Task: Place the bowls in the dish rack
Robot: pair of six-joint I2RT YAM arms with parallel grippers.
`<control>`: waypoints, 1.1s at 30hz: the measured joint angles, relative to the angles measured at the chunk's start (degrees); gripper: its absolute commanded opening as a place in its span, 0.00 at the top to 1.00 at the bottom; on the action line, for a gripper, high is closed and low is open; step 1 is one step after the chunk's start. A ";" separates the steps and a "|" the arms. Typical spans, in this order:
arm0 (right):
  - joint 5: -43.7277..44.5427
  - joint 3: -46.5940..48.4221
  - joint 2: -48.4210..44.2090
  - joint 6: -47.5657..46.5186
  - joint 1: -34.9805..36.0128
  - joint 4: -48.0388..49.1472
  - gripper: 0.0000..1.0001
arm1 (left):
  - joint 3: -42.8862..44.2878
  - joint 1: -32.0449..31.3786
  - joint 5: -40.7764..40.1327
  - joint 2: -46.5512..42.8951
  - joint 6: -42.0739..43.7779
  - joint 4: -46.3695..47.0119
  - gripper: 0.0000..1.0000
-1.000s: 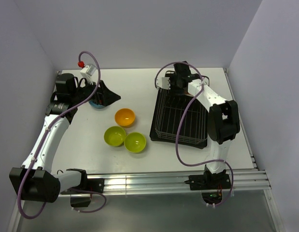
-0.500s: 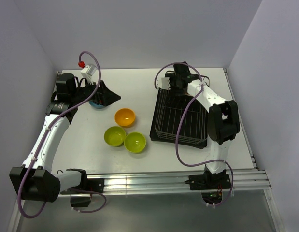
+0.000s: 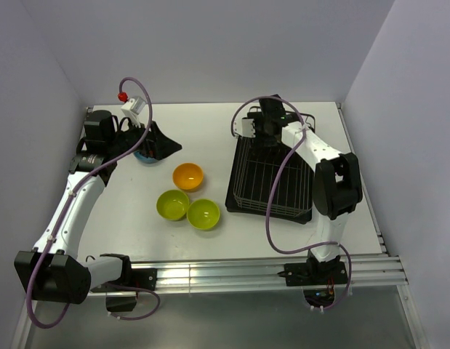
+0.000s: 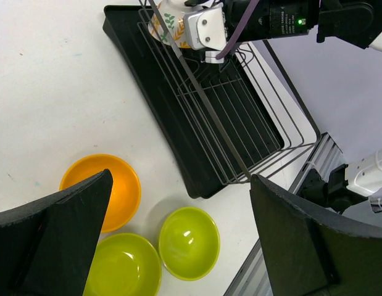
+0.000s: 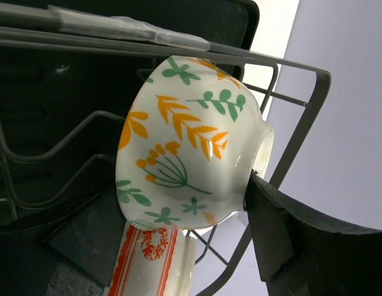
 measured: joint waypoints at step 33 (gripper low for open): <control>-0.87 10.93 4.22 12.11 -1.57 -6.75 1.00 | 0.00 0.07 -0.02 0.00 0.66 0.02 0.00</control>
